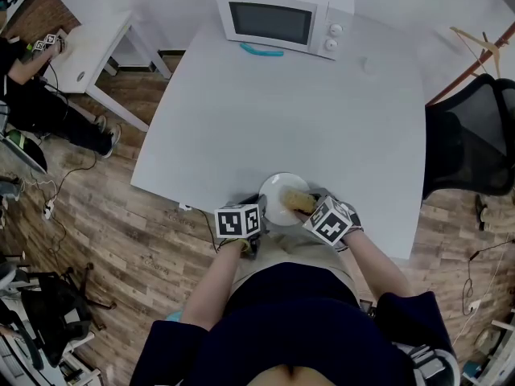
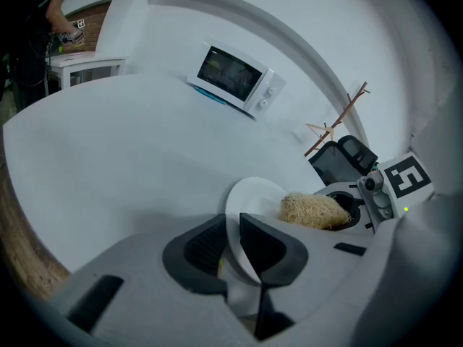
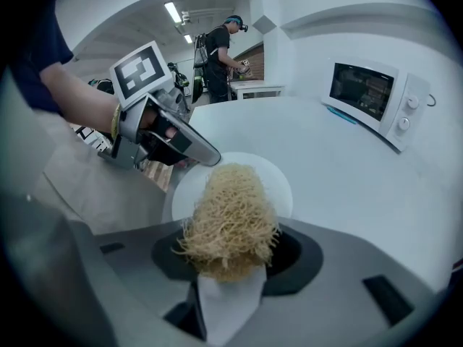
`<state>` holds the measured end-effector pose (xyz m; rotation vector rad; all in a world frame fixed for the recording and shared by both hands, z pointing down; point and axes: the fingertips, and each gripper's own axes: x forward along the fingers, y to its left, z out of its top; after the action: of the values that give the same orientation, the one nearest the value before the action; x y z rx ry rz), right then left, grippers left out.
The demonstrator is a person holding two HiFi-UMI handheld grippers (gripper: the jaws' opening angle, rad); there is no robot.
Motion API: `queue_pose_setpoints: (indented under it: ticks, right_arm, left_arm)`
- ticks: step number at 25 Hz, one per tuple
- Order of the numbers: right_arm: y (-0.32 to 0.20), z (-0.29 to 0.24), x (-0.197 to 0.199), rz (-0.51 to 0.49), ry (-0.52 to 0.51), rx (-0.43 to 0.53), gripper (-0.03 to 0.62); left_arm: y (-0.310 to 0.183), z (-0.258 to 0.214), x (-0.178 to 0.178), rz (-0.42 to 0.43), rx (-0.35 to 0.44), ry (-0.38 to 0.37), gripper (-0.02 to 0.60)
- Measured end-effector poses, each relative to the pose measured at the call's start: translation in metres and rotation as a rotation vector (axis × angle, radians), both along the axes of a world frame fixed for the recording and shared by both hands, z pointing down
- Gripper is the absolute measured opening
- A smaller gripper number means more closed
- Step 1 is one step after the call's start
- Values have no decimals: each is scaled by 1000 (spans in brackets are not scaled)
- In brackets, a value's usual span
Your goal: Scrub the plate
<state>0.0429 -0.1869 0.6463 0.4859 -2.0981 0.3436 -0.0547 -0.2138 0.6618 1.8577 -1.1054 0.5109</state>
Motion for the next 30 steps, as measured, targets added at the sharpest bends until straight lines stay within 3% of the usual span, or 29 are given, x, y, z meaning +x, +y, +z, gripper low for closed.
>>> queue_pose_setpoints:
  ticks: [13,30]
  right_arm:
    - [-52,-2,0,100,20,70,186]
    - [-61,-2,-51,64,-14,64,186]
  left_arm:
    - [-2,0,-2,-15,2,-9,74]
    - [-3,0,-7,-64,-6,5,74]
